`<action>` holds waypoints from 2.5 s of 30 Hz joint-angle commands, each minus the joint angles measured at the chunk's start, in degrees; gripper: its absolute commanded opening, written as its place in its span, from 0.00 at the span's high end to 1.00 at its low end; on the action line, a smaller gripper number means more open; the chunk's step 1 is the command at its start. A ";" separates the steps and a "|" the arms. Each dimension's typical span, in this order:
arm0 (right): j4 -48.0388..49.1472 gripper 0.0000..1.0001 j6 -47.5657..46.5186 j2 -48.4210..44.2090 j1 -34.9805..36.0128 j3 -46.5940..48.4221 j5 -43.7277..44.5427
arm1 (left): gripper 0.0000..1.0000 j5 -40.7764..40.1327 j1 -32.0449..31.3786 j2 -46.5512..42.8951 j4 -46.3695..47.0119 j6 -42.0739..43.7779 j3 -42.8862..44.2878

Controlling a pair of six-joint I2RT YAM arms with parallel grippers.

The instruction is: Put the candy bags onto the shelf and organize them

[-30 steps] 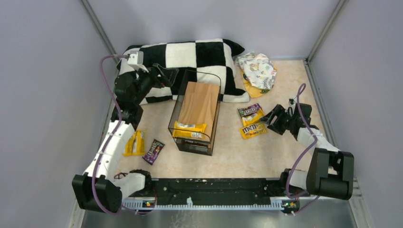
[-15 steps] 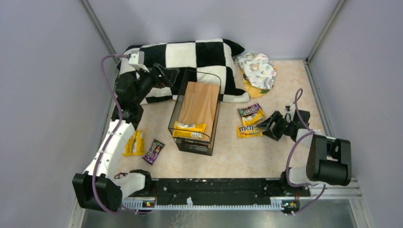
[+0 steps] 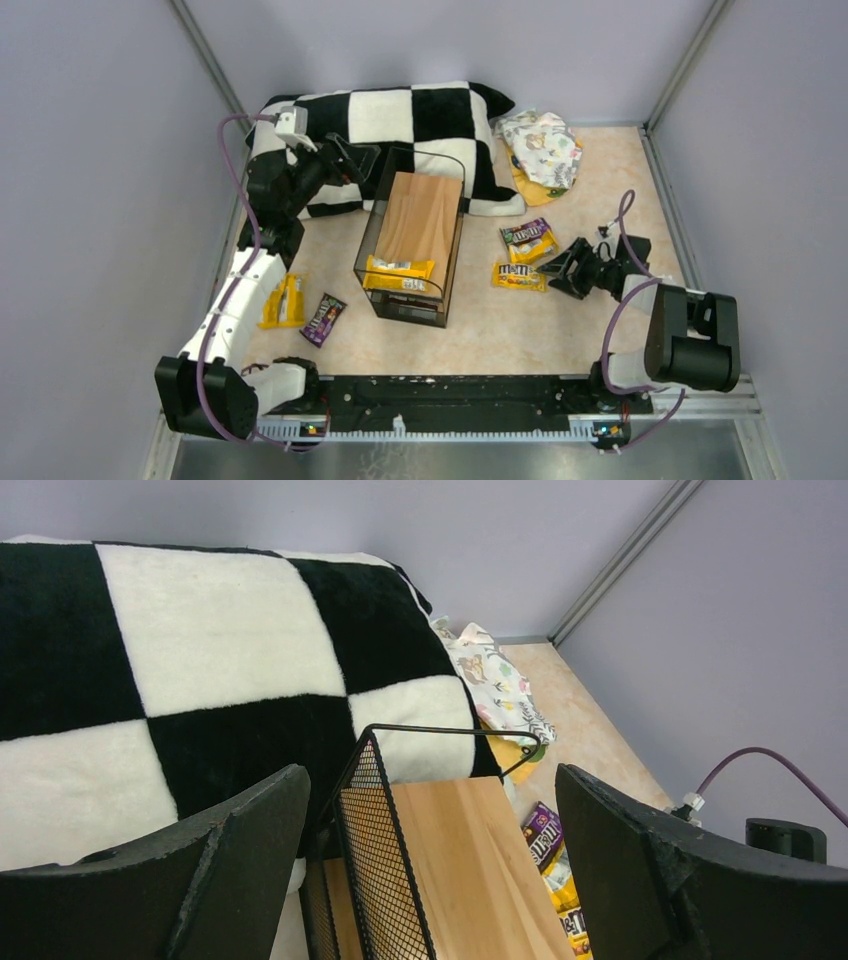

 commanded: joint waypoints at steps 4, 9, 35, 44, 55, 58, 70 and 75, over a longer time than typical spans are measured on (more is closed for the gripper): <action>2.15 0.39 -1.43 2.97 3.57 0.52 1.56 | 0.01 0.93 0.19 -0.11 2.78 -0.38 0.49; 7.17 0.55 1.55 4.19 5.76 -1.84 1.95 | 0.01 0.72 0.16 -0.12 2.84 -0.35 0.41; 3.14 1.00 13.99 -15.59 6.14 2.88 -4.24 | 0.01 1.49 0.21 0.48 3.01 -1.30 0.41; 8.55 1.00 28.37 -21.04 12.61 12.44 -0.53 | 0.01 1.64 0.21 0.25 3.20 -1.75 0.26; 18.87 1.00 37.22 -11.88 34.04 22.05 18.25 | 0.01 1.76 0.21 0.21 3.33 -1.93 0.14; 20.92 1.00 38.32 -8.05 38.71 23.11 23.10 | 0.01 1.77 0.21 0.16 3.41 -1.89 0.14; 27.53 1.00 39.66 1.53 48.29 24.61 28.61 | 0.01 2.54 0.43 0.95 3.72 -2.53 0.14; 29.22 1.00 40.64 2.18 49.70 22.97 29.05 | 0.01 3.09 0.56 0.95 3.93 -2.98 0.05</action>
